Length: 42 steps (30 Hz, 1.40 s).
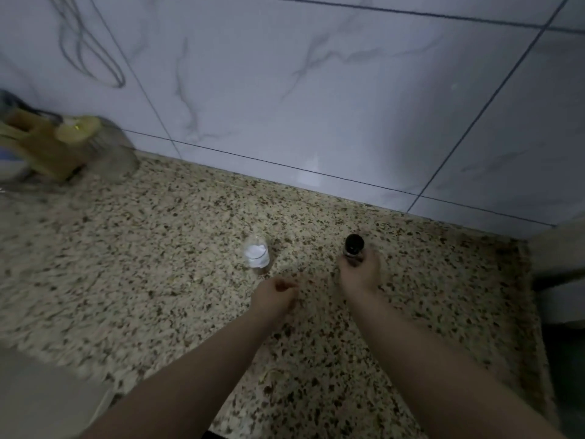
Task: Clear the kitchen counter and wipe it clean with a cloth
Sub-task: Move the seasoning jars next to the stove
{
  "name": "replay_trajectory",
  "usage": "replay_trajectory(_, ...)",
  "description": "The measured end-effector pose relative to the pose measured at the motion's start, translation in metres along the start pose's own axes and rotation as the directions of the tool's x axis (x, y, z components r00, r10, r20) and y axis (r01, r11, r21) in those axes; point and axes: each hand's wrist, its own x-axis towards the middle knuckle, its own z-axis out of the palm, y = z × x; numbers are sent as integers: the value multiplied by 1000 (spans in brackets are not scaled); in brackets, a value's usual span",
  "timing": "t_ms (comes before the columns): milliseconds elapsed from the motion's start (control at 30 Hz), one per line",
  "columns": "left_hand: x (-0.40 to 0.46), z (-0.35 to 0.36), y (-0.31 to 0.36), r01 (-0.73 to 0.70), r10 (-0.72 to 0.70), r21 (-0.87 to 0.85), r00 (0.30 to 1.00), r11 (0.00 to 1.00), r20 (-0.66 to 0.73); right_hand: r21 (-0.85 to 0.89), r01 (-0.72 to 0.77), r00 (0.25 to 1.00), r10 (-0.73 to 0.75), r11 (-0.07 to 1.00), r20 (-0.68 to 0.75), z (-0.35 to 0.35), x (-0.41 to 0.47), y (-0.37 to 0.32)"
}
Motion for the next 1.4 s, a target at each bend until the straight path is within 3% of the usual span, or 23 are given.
replay_trajectory(167,7,-34,-16,179,-144,93,943,979,-301,-72,107,987,-96,992,131,43,-22,-4)
replay_trajectory(233,10,-43,-16,140,-121,20,908,990,-401,-99,128,986,-116,987,121,49,-27,-4)
replay_trajectory(400,27,-47,-12,-80,85,28,928,996,-363,-181,183,981,-168,966,94,46,-23,-4)
replay_trajectory(533,41,-45,-4,-185,217,118,899,976,-380,-270,279,958,-248,922,143,39,-16,-2)
replay_trajectory(900,4,-85,-3,-259,229,-7,866,966,-444,-214,352,929,-312,911,200,47,-39,-49)
replay_trajectory(1067,-32,-150,-14,-288,237,-18,821,957,-520,-159,459,848,-378,874,371,86,-86,-90)
replay_trajectory(1400,-152,-301,-112,-348,159,-96,635,933,-756,-105,643,659,-478,759,581,178,-256,-120)
